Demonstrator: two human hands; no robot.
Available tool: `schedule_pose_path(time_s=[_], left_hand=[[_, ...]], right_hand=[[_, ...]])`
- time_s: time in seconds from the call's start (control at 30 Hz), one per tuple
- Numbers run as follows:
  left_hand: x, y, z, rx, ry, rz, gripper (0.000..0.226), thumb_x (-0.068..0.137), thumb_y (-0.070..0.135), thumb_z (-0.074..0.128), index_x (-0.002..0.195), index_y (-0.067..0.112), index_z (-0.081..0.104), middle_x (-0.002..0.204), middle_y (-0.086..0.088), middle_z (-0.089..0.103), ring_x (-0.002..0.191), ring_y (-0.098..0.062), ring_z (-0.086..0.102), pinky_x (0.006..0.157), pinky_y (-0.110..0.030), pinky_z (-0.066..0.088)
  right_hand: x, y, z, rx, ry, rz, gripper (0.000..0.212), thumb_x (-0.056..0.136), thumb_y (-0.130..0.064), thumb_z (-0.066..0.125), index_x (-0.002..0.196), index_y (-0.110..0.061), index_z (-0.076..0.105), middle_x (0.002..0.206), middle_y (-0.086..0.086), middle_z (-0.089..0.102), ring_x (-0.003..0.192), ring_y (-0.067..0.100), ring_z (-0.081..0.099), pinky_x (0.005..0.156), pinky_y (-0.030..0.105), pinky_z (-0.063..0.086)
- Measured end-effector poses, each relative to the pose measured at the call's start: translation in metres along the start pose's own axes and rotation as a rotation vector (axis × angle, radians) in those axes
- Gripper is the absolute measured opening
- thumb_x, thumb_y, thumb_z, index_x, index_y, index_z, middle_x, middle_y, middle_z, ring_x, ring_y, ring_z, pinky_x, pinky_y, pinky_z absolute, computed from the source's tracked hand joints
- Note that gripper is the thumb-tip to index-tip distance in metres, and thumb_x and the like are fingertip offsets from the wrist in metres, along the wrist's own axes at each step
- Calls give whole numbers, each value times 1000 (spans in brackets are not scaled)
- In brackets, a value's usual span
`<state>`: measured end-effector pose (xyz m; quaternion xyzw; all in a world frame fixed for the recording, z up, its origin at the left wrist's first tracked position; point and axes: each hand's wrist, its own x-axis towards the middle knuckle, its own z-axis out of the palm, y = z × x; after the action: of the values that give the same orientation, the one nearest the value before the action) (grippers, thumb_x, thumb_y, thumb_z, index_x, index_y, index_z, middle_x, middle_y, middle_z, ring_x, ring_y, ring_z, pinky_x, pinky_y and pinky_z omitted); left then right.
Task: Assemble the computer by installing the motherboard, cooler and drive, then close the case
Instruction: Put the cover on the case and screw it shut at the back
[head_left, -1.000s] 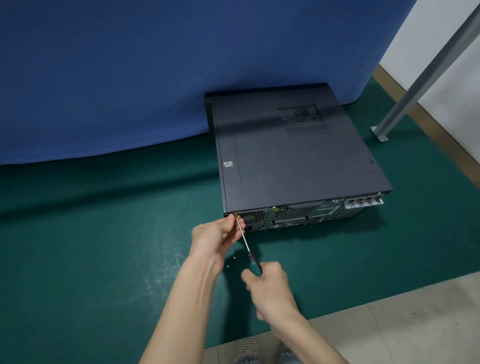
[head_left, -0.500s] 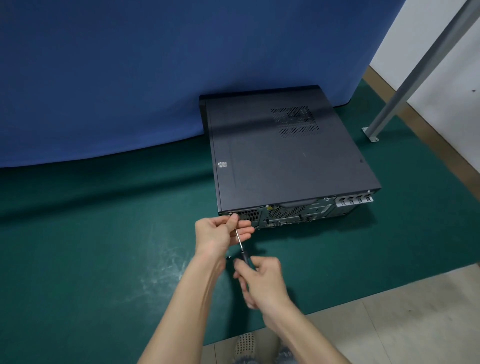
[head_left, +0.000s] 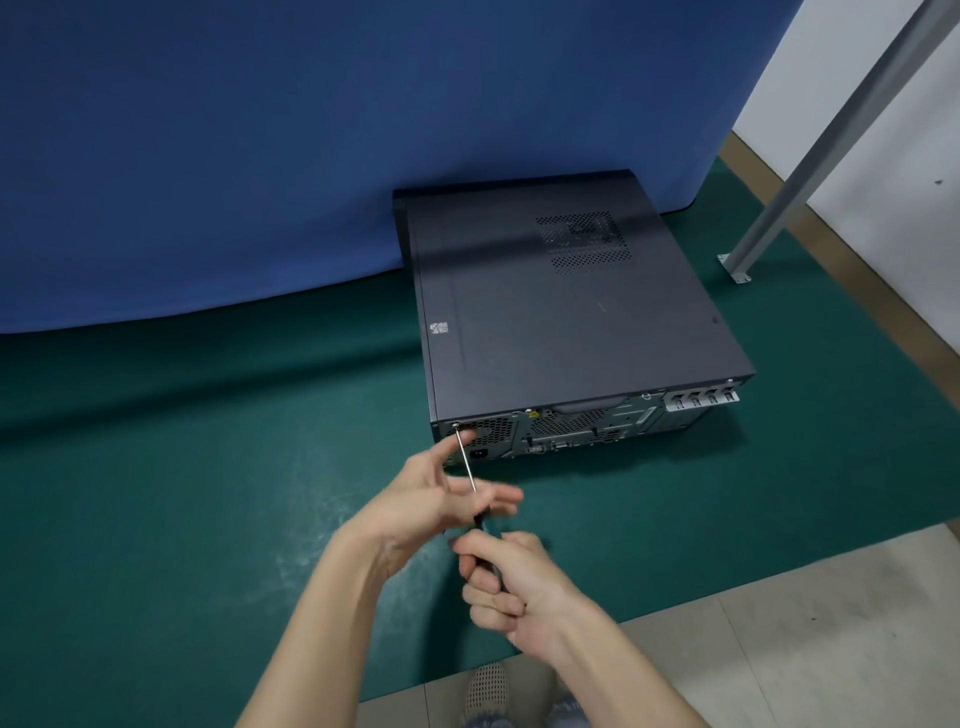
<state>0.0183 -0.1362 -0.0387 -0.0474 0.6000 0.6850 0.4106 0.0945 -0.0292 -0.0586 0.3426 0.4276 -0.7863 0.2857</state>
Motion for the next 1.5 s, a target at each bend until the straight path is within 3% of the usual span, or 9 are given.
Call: schedule_pose_path(time_s=[0.27,0.43,0.6,0.77,0.93,1.1,1.27,1.4,1.5], left_hand=[[-2,1,2,264,197,54,89,68,-3,80,144,7,34,71,-19,66,63,-18,62,66,-28,50],[-13,4,0,90,15,-8,88,78,-21,59,147,16,19,85,-18,72,78,-30,70,62,-28,54],[-6,-2,8,383,255,96,97,64,8,85,145,10,31,61,-4,64,60,-15,62,74,-31,53],[-12,0,5,27,84,23,82,82,-18,57,148,13,20,81,-18,72,71,-24,71,54,-23,51],[-8,-3,8,339,313,113,88,67,9,84,143,10,37,67,-5,61,64,-14,57,77,-27,49],[-18,0,-1,-58,53,29,81,84,-16,55,146,23,22,92,-20,71,82,-29,70,65,-36,56],[-12,-8,8,194,261,110,88,72,-1,77,146,14,32,66,-10,66,58,-8,60,65,-20,50],[-20,0,1,-83,53,38,83,85,-12,59,148,21,17,90,-19,72,77,-22,71,55,-22,51],[-13,-1,9,190,221,98,90,74,-13,70,148,10,25,68,-11,70,57,-11,65,56,-18,49]], right_hand=[[-1,15,11,-541,262,-111,25,78,-24,70,73,-13,49,47,-2,44,34,10,29,38,15,20],[-7,3,6,-102,-4,16,30,83,-9,63,62,-11,42,39,0,25,31,9,17,35,14,12],[-3,14,6,-442,315,-161,32,79,-17,69,64,-15,42,48,-2,32,37,12,23,38,17,17],[-9,-1,4,-36,-23,47,34,85,-9,62,57,-12,43,41,-1,26,32,8,17,32,14,13],[-3,11,8,-463,295,-184,30,81,-15,67,64,-15,43,47,-2,32,35,11,23,37,15,17],[-7,-1,14,7,-74,10,31,83,-5,61,61,-11,41,43,3,31,30,9,17,33,13,15],[-4,16,13,-493,291,-165,28,78,-15,70,70,-15,43,49,-3,34,35,10,23,40,18,19],[-7,2,17,-108,22,-34,22,86,-3,55,74,-14,39,41,-2,33,31,8,21,36,12,15],[-6,9,9,-302,182,-83,26,79,-8,65,69,-13,42,45,-2,36,32,9,24,37,15,17]])
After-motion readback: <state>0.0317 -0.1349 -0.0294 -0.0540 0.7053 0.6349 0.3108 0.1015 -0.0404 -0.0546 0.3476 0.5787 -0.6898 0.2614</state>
